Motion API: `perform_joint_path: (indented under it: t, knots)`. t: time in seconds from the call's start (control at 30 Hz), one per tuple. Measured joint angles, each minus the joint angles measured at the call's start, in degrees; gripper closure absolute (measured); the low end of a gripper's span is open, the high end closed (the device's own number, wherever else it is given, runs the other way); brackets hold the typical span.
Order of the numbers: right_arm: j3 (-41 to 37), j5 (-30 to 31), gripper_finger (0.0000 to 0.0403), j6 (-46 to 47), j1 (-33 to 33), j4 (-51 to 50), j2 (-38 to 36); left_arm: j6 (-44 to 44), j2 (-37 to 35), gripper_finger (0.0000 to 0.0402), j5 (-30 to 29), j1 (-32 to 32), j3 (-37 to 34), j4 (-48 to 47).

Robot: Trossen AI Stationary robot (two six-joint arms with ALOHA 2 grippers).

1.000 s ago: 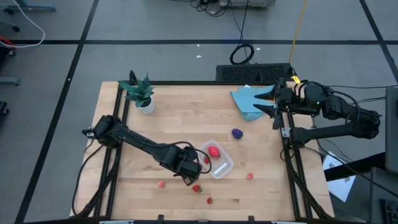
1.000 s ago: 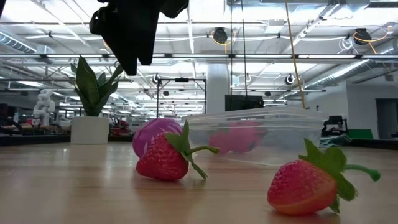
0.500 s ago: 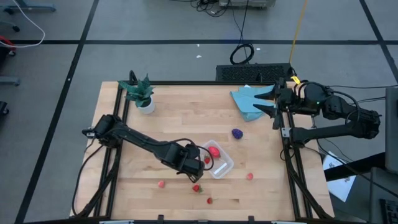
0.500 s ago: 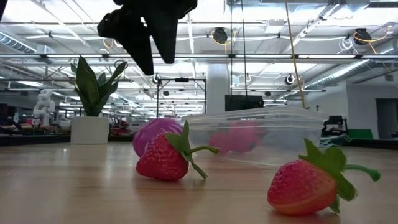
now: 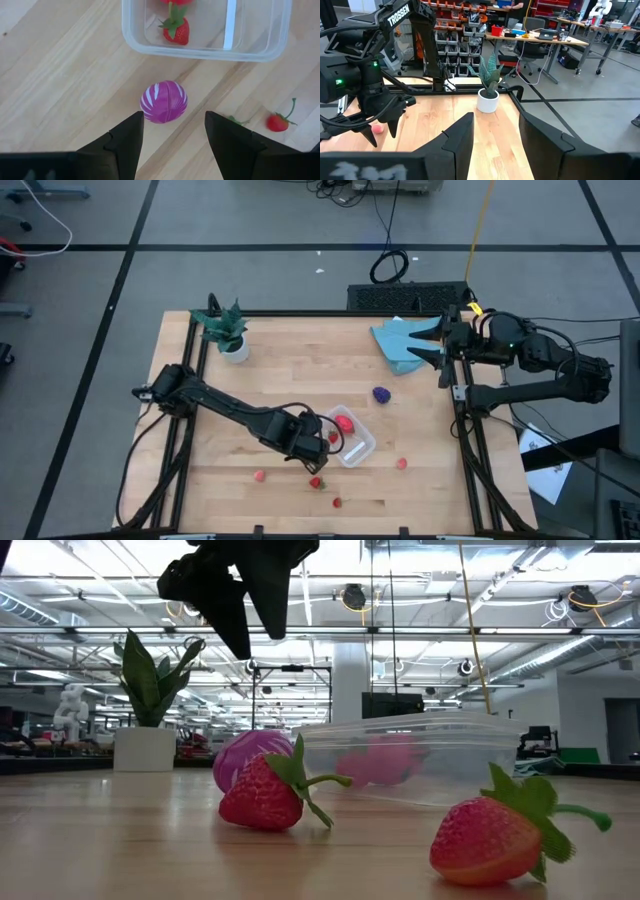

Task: Pick and placing Produce into tupperware
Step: Put the onion into the transparent container

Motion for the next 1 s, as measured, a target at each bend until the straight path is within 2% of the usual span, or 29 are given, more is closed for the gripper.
perform_joint_path:
  t: [0.17,0.53,0.73,1.0]
  knots:
    - [0.00,0.00,0.0252,0.00,0.00,-0.29,0.00,-0.68,0.00,0.0175,0.74,0.00,0.00,0.00]
    - [0.00,0.00,0.0252,0.02,0.02,-0.85,0.00,-2.21,1.73,0.0100,1.81,-0.21,-0.04,0.05]
    - [0.00,-0.26,0.0252,0.02,0.02,-0.83,0.00,-1.93,5.06,0.0094,5.03,-0.24,-0.10,0.33]
    - [0.00,-2.96,0.0252,0.45,0.04,-0.59,-0.01,-0.06,6.78,0.0093,3.90,-0.11,-0.11,0.20]
